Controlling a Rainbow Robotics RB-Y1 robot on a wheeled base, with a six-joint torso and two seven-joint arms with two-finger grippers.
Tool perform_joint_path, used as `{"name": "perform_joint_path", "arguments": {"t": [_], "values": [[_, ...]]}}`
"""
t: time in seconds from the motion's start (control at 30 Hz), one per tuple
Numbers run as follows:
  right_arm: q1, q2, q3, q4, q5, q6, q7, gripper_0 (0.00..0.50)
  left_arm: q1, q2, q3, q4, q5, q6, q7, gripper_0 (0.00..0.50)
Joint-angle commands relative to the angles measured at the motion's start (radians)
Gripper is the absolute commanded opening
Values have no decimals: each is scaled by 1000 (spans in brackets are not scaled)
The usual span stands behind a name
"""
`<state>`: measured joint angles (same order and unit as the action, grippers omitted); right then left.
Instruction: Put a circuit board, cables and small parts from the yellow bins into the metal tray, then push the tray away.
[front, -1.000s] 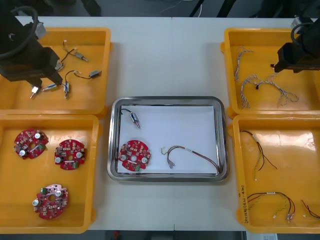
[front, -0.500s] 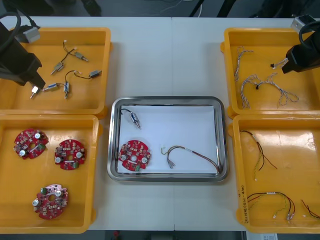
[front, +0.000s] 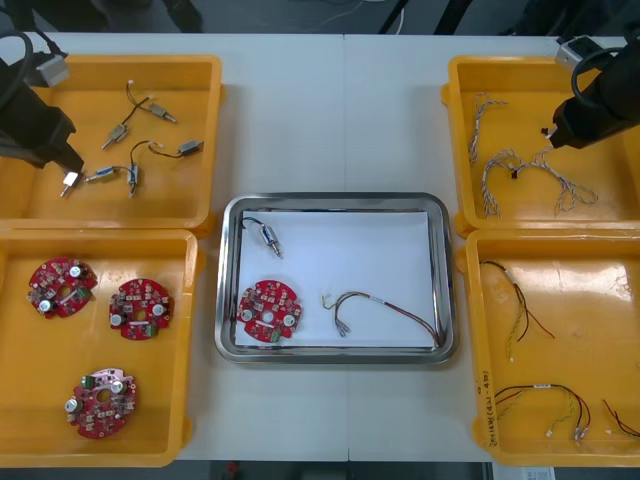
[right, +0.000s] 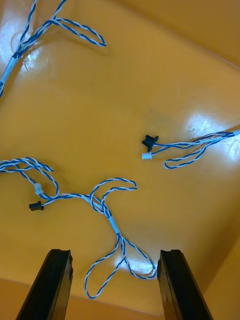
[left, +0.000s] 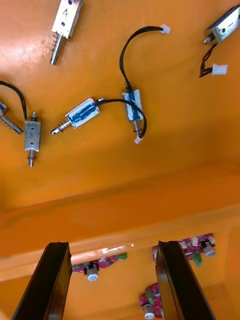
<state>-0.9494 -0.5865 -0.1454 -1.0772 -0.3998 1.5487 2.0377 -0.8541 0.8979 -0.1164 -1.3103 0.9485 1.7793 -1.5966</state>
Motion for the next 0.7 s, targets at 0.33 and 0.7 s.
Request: {"name": "perform_joint_path", "arguments": {"t": [0.33,0.7], "values": [[0,-39,-37,111,-25,-93,167,500,-48,49,32,121,-33,-139,-307,500],[-3,-38,-54,194,-67,-165,180,500,-48,35,0,194,-50,-235,-368,500]]}}
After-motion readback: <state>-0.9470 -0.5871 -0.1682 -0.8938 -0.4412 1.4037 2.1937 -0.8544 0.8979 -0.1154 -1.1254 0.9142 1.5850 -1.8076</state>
